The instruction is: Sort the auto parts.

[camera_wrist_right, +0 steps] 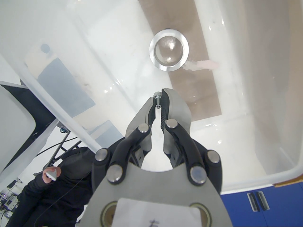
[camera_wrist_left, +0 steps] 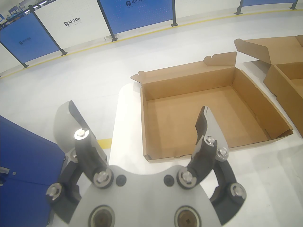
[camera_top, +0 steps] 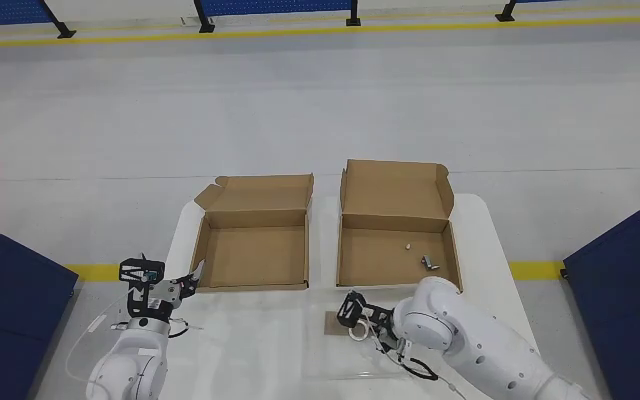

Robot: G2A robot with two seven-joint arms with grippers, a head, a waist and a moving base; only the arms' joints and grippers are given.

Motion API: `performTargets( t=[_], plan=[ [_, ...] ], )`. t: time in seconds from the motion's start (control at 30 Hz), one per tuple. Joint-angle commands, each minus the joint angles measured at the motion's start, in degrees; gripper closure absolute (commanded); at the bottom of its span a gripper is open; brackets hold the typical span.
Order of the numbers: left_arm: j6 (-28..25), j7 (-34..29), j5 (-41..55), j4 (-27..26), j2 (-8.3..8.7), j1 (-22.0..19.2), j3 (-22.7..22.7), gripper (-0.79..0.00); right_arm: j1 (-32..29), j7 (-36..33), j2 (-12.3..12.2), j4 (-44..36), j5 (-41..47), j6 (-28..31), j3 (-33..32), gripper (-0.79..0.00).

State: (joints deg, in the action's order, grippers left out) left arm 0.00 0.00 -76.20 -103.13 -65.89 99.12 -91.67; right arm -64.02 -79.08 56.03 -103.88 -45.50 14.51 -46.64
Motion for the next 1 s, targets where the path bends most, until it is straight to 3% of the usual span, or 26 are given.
performTargets(
  t=[0.0, 0.17, 0.37, 0.77, 0.97],
  plan=[
    [0.0, 0.0, 0.0, 0.0, 0.00, 0.0, 0.0, -0.785, -0.6, 0.4, -0.7, 0.3, 6.5, 2.7, -3.9, 0.000],
    [0.0, 0.0, 0.0, 0.0, 0.00, 0.0, 0.0, -0.785, -4.0, 0.6, -3.0, 2.2, 25.2, 11.3, -13.4, 0.000],
    [0.0, 0.0, 0.0, 0.0, 0.00, 0.0, 0.0, -0.785, -5.9, 4.6, -6.6, 4.9, 45.2, 15.3, -15.7, 0.000],
    [0.0, 0.0, 0.0, 0.0, 0.00, 0.0, 0.0, -0.785, -5.9, 4.6, -6.6, 4.9, 45.2, 15.3, -15.7, 0.000],
    [0.0, 0.0, 0.0, 0.0, 0.00, 0.0, 0.0, -0.785, -6.4, 4.5, -7.1, 7.7, 61.5, 15.2, -16.5, 0.000]
  ],
)
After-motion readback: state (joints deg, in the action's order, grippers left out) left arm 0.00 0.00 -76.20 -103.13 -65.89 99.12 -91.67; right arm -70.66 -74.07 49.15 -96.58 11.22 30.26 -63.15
